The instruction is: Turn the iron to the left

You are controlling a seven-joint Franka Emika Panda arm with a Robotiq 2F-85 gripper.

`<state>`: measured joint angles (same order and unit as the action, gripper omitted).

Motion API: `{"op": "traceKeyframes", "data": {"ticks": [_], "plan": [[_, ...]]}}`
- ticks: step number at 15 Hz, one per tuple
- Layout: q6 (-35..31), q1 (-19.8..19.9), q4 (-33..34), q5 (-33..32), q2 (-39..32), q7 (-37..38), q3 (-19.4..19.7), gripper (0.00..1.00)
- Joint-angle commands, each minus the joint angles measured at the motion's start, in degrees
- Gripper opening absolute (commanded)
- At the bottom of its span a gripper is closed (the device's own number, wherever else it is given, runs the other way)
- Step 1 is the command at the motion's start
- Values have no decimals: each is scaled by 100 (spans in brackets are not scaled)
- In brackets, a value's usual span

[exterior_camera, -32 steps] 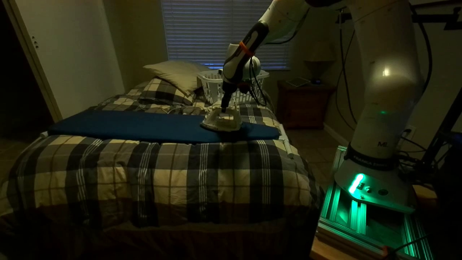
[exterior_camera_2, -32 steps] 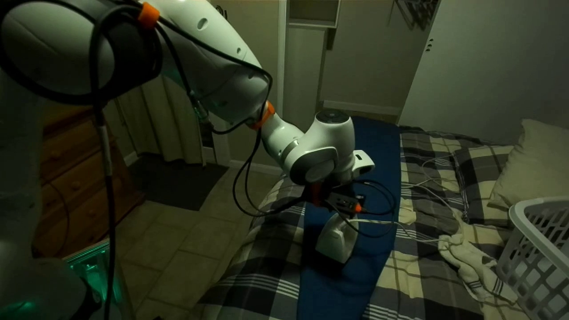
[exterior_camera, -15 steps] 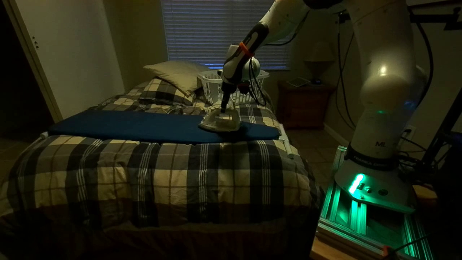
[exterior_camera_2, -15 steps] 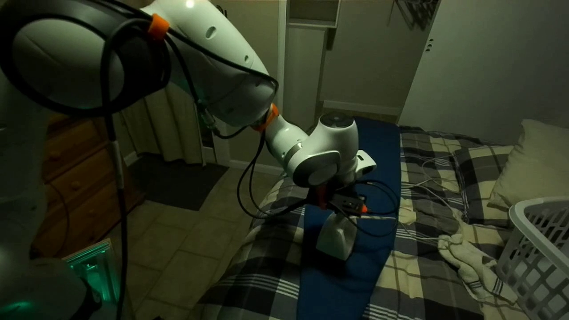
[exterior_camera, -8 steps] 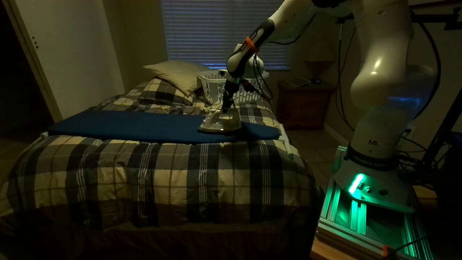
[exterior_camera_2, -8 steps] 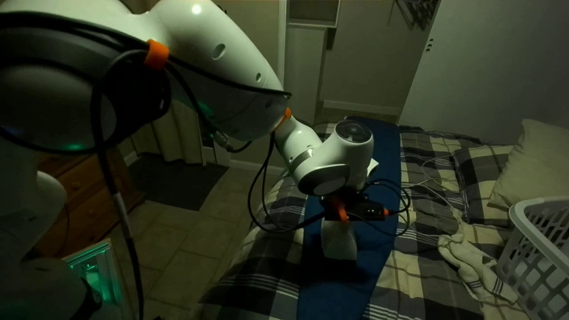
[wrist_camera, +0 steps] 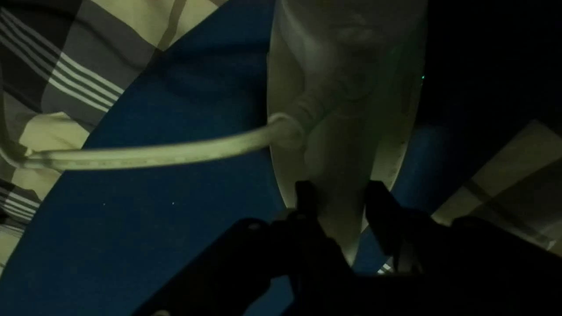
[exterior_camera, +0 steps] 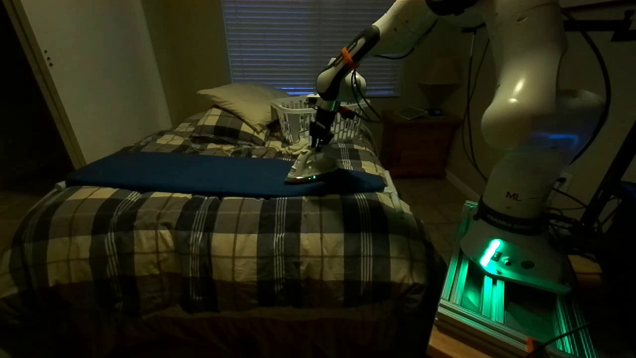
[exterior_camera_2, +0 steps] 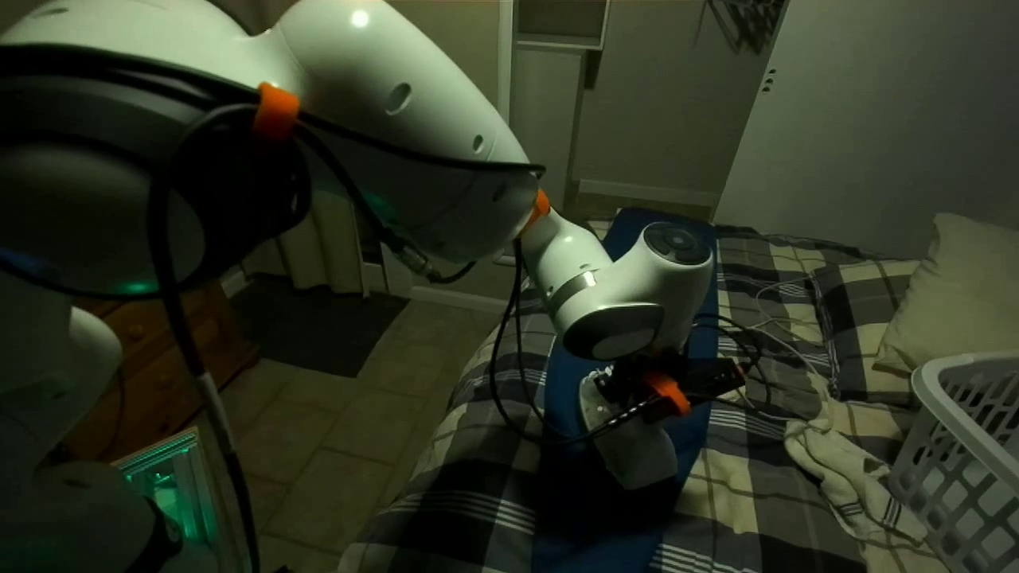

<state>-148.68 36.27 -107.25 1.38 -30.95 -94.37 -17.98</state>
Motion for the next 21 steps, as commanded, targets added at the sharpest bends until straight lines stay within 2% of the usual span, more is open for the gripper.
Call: {"op": "traceKeyframes", "data": {"ticks": [1, 8, 9, 10, 13, 15, 18, 21], "plan": [[18, -167, 237, 399, -57, -1331, 51, 10], [70, -140, 330, 1121, -82, -3998, -88, 10], [62, -249, 300, 1181, -22, -3997, 47, 60], [106, -337, 335, 1243, 0, -4010, 141, 62], [193, -594, 479, 1348, 71, -3768, 406, 82], [153, -990, 470, 1049, 191, -3280, 912, 96], [186, -1568, 530, 604, 250, -2407, 1651, 100], [552, -1825, 651, 365, 188, -1882, 1898, 100]]}}
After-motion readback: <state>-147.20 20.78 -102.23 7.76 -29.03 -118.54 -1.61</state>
